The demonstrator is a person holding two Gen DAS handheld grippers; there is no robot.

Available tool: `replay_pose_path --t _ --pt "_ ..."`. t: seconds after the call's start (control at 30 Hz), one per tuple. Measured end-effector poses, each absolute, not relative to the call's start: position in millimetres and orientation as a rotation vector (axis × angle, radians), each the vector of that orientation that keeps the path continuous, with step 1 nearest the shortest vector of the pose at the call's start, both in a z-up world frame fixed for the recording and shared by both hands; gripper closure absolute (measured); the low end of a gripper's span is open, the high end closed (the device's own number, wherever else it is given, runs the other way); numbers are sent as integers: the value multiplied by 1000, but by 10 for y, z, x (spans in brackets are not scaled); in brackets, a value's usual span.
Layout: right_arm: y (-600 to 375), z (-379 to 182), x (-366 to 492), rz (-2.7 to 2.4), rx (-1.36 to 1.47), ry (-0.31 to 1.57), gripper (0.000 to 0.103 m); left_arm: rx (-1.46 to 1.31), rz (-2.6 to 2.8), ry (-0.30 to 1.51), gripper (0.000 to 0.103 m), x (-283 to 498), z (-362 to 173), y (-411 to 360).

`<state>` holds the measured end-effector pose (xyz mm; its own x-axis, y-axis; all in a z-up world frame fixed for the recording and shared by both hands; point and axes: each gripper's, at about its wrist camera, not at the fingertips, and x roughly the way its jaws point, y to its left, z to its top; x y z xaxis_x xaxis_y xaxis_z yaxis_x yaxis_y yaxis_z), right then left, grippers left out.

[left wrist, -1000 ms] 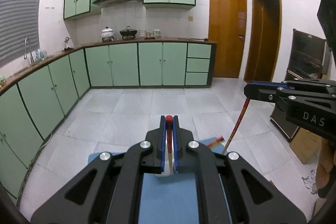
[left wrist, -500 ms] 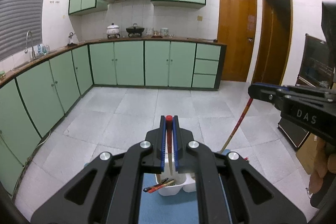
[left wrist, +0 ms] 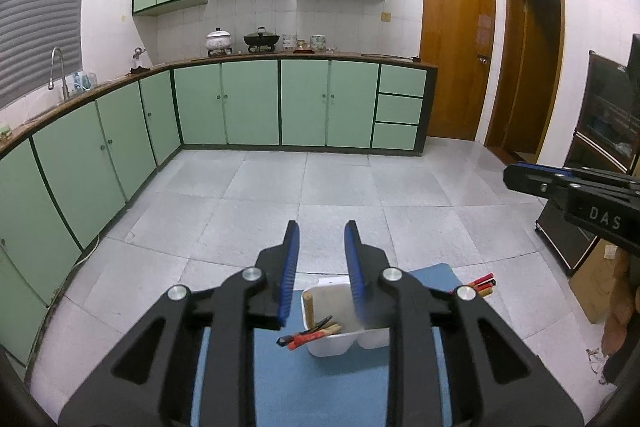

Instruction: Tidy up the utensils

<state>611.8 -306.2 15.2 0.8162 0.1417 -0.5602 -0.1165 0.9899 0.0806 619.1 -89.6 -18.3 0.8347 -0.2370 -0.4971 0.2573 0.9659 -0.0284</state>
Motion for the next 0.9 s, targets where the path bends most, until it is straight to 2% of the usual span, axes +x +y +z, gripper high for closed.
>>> replay_pose_path --t 0.27,0.37,0.47,0.53,0.57,0.63,0.73,0.9 --pt "-3039 358 5740 159 64 578 92 36 -237 502 69 5911 47 -763" --pt "-3023 395 5455 177 79 566 87 13 -230 500 57 5713 82 -640" --pt "-3015 364 5150 177 88 557 70 11 -227 505 44 5468 74 -511" --pt "-3005 326 4905 179 80 540 53 9 -226 501 34 5237 62 -386" --pt "-3005 291 4746 169 74 528 50 8 -226 500 32 5153 60 -341" --pt "-3015 225 4457 155 76 504 35 13 -216 484 23 4874 40 -210" --pt "-3039 108 4039 128 71 473 23 40 -198 462 15 4473 5 -80" --pt "-2977 -70 3393 114 39 432 14 22 -186 444 12 3792 -70 114"
